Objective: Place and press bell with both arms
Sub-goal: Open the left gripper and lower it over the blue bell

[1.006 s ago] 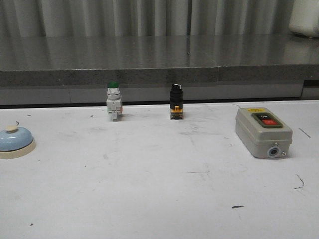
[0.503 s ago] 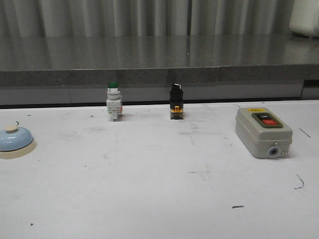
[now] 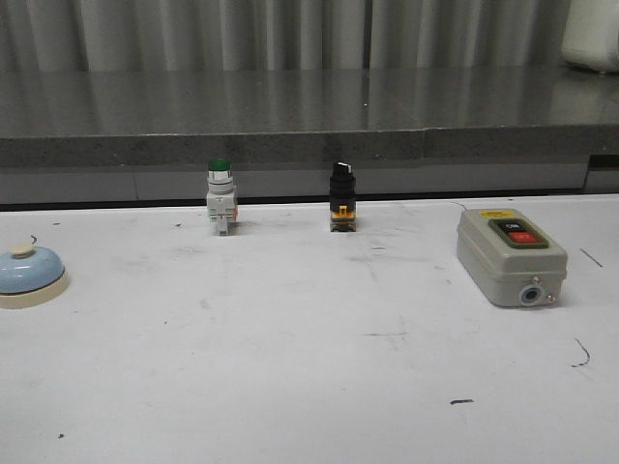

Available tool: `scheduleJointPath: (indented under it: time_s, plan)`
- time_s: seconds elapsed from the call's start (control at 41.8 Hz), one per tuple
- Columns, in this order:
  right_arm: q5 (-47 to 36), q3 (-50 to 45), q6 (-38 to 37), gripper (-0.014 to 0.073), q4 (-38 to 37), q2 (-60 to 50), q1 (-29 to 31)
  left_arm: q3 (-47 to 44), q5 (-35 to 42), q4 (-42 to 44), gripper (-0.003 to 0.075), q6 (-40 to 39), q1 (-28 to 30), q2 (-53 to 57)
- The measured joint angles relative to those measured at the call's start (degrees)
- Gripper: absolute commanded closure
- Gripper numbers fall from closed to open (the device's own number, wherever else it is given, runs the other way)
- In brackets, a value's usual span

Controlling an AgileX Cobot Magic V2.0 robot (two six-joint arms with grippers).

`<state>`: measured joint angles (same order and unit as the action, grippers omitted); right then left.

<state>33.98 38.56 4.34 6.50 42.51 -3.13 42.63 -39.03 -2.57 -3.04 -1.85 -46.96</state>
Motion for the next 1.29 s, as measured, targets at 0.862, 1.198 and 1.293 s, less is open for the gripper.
scheduleJointPath:
  time_s: [0.862, 1.198, 1.293]
  plan:
    - [0.0, 0.0, 0.0, 0.0104, 0.0, 0.0, 0.0, 14.8, -0.9, 0.1, 0.0111, 0.1, -2.3, -31.8]
    - [0.0, 0.0, 0.0, 0.0104, 0.0, 0.0, 0.0, 20.5, -0.1, -0.8, 0.0112, 0.1, -2.3, -48.4]
    - [0.0, 0.0, 0.0, 0.0104, 0.0, 0.0, 0.0, 21.6, 0.9, -1.6, 0.0112, 0.1, -2.3, -52.1]
